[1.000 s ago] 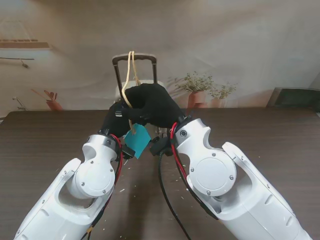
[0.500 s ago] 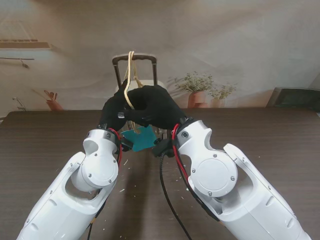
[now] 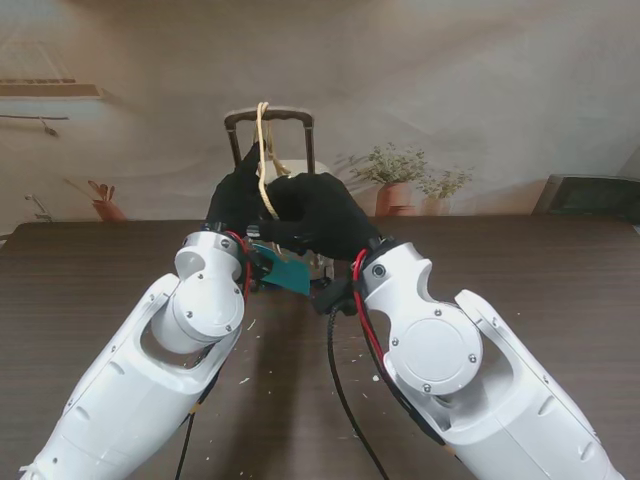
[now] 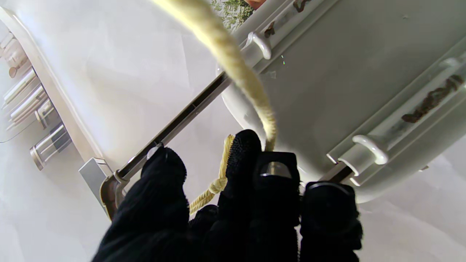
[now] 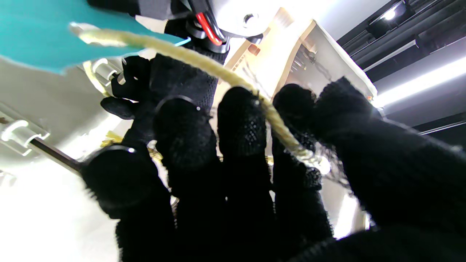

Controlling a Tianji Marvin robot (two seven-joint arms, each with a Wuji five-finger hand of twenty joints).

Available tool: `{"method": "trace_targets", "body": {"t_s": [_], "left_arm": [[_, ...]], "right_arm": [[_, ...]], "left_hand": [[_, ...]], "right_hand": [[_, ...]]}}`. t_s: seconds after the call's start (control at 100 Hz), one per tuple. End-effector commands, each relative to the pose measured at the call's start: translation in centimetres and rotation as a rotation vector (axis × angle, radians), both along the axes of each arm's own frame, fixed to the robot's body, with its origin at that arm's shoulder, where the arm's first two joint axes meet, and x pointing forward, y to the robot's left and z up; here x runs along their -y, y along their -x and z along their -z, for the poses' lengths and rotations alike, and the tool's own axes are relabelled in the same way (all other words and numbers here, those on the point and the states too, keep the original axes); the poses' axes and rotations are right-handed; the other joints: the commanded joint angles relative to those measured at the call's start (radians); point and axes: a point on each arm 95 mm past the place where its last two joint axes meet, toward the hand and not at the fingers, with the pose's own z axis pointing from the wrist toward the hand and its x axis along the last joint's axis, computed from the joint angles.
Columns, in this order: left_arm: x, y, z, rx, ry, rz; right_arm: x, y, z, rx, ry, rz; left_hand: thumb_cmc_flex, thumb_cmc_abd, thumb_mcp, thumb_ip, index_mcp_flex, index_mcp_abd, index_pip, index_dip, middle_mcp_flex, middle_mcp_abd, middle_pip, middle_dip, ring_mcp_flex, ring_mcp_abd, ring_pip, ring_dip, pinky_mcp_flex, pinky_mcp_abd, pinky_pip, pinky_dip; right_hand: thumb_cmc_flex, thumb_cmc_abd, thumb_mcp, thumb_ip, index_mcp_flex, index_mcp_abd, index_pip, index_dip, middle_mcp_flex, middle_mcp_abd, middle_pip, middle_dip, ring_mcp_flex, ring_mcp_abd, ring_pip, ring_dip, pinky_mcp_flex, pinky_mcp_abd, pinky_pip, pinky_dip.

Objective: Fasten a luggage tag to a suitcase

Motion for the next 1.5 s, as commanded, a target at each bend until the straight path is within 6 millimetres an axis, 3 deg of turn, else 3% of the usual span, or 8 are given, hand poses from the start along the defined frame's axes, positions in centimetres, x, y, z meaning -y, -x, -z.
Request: {"method": "trace_targets", "body": {"t_s": [0.0,0.3,0.32,0.52,0.71,1.08,1.25,1.49], "left_arm": [[0.4,-0.2,-0.4,-0.002,0.009,0.004],[1.0,-1.1,-0.6,-0.002,0.050,-0.009],[1.0,-1.2,-0.6,0.001,0.053,-0.010],[1.5,-1.5,-0.7,0.011,0.122,-0.016],[2.0,-1.6,-0.7,0.030,0.177,-0.042],[2.4,-1.4,-1.3,0.010,0.276,-0.060],[2.6,-1.3,-1.3,-0.010,0.305,-0.062],[2.6,-0.5,-1.5,-0.018,0.347,-0.053]], "right_arm": [[0.1,0.2,0.2,-0.006,0.013,-0.010],[0.5,0.2,0.4,-0.011,0.016,-0.005],[0.6,0.2,0.4,-0.011,0.016,-0.004],[0.7,0.2,0.6,-0.016,0.020,-0.001],[0.7,0.2,0.7,-0.017,0.026,-0.001],[0.6,0.2,0.8,-0.020,0.029,-0.006],[0.5,0.2,1.0,-0.023,0.034,-0.007],[0.7,0.1,1.1,-0.023,0.037,0.012]], "left_hand": [[0.030,0.045,-0.030,0.010,-0.035,0.027,-0.016,-0.022,0.000,0.026,-0.007,-0.014,-0.012,-0.011,-0.006,0.043,0.001,0.046,0.014,0.023],[0.067,0.033,-0.033,0.010,0.052,0.034,0.000,-0.012,0.019,0.012,0.038,0.006,0.004,-0.044,0.037,0.043,0.031,0.038,0.035,0.034],[0.069,0.031,-0.034,0.010,0.062,0.034,0.002,-0.010,0.024,-0.010,0.046,0.009,0.007,-0.049,0.043,0.043,0.036,0.036,0.039,0.034],[0.082,0.011,-0.033,0.011,0.108,0.013,0.097,0.074,0.042,-0.034,0.092,0.023,0.010,-0.090,0.096,0.043,0.055,0.023,0.063,0.019],[0.093,-0.031,0.015,0.012,0.172,-0.028,0.329,0.213,0.087,-0.064,0.134,0.029,0.039,-0.123,0.130,0.043,0.082,0.015,0.090,0.009],[0.107,-0.126,0.050,0.001,0.173,-0.084,0.751,0.403,0.108,-0.086,0.165,0.039,0.043,-0.179,0.180,0.043,0.103,-0.005,0.119,-0.012],[0.136,-0.119,0.023,0.007,0.154,-0.131,1.004,0.460,0.112,-0.086,0.175,0.052,0.040,-0.197,0.197,0.043,0.106,-0.007,0.123,-0.016],[0.168,-0.088,0.017,-0.001,0.176,-0.131,1.130,0.530,0.128,-0.074,0.170,0.058,0.056,-0.167,0.189,0.043,0.107,0.011,0.122,-0.016]], "right_hand": [[0.038,0.014,0.002,0.000,-0.004,-0.022,0.007,0.006,0.001,0.018,0.018,0.007,0.023,-0.013,0.005,0.015,0.009,0.007,0.005,0.015],[0.038,0.015,0.002,0.000,-0.005,-0.022,0.007,0.007,-0.001,0.019,0.019,0.007,0.024,-0.013,0.006,0.015,0.009,0.007,0.005,0.016],[0.039,0.015,0.002,0.001,-0.005,-0.022,0.007,0.007,-0.002,0.018,0.019,0.007,0.024,-0.013,0.006,0.015,0.009,0.007,0.005,0.016],[0.039,0.016,0.002,0.001,-0.005,-0.022,0.007,0.007,-0.001,0.018,0.020,0.007,0.023,-0.012,0.006,0.015,0.009,0.007,0.005,0.016],[0.038,0.016,0.002,0.001,-0.006,-0.021,0.007,0.008,-0.001,0.020,0.021,0.007,0.024,-0.013,0.006,0.015,0.009,0.007,0.005,0.016],[0.038,0.019,0.002,0.002,-0.006,-0.021,0.006,0.009,-0.003,0.019,0.023,0.007,0.023,-0.012,0.006,0.014,0.009,0.007,0.005,0.016],[0.038,0.017,0.002,0.001,-0.006,-0.021,0.006,0.009,-0.003,0.017,0.023,0.007,0.023,-0.011,0.006,0.014,0.009,0.007,0.005,0.016],[0.035,0.021,0.002,0.001,-0.011,-0.025,0.006,0.012,-0.012,0.021,0.026,0.009,0.023,-0.008,0.002,0.012,0.000,0.007,0.005,0.017]]}}
